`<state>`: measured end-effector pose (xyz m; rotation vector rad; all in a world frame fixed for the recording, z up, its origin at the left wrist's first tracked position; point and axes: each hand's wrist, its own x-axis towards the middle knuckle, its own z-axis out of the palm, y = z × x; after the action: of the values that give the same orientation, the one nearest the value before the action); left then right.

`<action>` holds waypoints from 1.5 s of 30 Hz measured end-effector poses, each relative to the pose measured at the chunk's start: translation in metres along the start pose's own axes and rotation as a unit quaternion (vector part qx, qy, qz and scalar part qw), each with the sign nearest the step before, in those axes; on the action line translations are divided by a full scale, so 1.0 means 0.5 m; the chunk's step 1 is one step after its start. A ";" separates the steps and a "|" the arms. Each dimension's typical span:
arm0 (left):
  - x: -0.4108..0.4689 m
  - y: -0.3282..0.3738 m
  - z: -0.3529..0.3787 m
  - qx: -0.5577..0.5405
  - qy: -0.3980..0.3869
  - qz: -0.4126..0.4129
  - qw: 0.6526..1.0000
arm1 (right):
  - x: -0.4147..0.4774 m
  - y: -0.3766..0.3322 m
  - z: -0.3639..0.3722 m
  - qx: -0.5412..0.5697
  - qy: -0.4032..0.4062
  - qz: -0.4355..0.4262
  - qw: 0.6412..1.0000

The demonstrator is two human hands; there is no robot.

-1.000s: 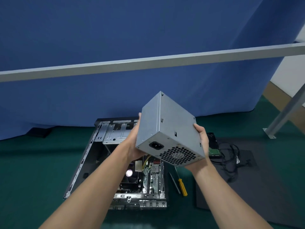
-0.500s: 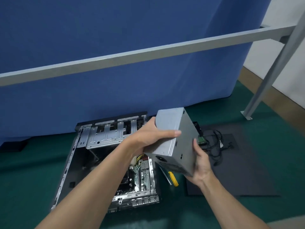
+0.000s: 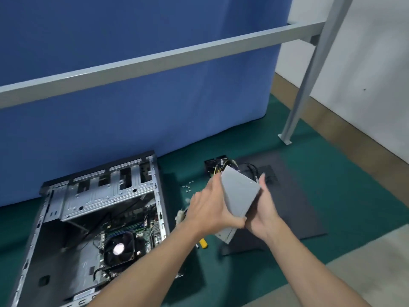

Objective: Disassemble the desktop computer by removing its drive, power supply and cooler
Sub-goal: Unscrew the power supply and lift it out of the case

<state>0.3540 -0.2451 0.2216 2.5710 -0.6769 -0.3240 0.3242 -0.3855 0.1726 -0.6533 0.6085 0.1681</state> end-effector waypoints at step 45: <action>0.431 0.102 0.277 0.117 -0.182 -0.057 0.975 | 0.312 -0.496 -0.344 -0.290 0.099 0.015 0.952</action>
<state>0.4706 -0.4469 0.1032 2.8101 -0.7300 -0.8138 0.4514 -0.6929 0.1031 -1.2408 0.7696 0.3191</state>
